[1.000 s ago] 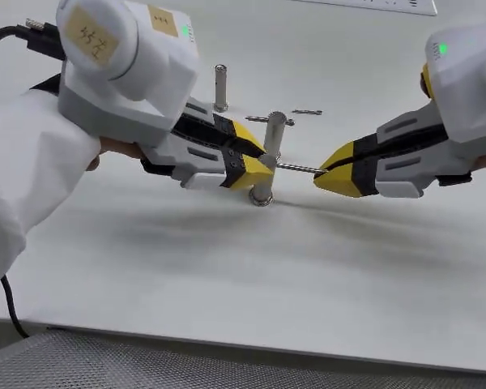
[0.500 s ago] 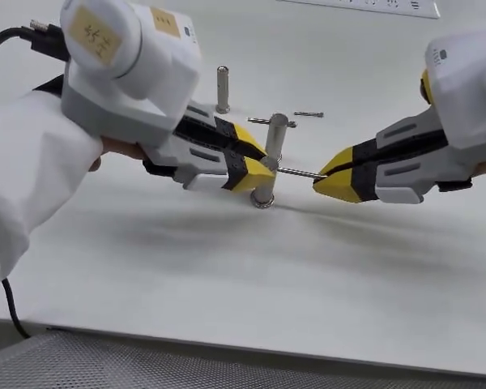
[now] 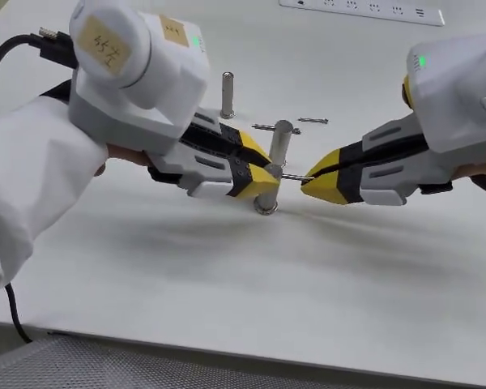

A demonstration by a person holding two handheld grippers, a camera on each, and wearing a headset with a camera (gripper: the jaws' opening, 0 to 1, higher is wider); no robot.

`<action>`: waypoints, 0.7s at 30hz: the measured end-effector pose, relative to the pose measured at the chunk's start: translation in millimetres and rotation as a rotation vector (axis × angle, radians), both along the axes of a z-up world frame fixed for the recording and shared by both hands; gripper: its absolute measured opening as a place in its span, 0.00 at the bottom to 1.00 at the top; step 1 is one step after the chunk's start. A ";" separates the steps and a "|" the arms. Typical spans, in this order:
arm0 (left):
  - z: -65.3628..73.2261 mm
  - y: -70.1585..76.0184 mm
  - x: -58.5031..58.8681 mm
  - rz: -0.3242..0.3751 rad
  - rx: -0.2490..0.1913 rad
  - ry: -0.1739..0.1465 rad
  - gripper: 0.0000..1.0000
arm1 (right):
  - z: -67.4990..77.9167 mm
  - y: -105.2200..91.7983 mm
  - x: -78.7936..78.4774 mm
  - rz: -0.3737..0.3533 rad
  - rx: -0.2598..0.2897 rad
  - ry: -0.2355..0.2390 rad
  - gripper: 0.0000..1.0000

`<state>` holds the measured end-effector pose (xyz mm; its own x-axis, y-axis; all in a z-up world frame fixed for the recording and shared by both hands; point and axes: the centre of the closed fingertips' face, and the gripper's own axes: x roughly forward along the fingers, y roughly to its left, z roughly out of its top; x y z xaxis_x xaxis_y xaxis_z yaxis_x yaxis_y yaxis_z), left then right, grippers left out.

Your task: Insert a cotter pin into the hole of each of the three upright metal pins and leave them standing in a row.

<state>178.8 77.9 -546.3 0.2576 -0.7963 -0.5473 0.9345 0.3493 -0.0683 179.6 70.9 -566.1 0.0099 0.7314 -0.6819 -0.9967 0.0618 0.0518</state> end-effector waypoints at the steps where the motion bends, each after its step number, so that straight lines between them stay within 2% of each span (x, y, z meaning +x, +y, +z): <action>1: -0.5 0.7 0.6 -0.002 0.001 -0.001 0.10 | 0.1 2.4 -0.4 0.003 0.002 0.002 0.00; 13: -0.4 0.0 -1.3 -0.021 0.031 -0.019 0.10 | -3.1 10.7 -1.7 0.044 0.000 -0.009 0.00; 21: 0.0 -1.1 -2.3 -0.025 0.048 -0.032 0.10 | -5.1 10.6 2.4 0.073 -0.005 -0.043 0.00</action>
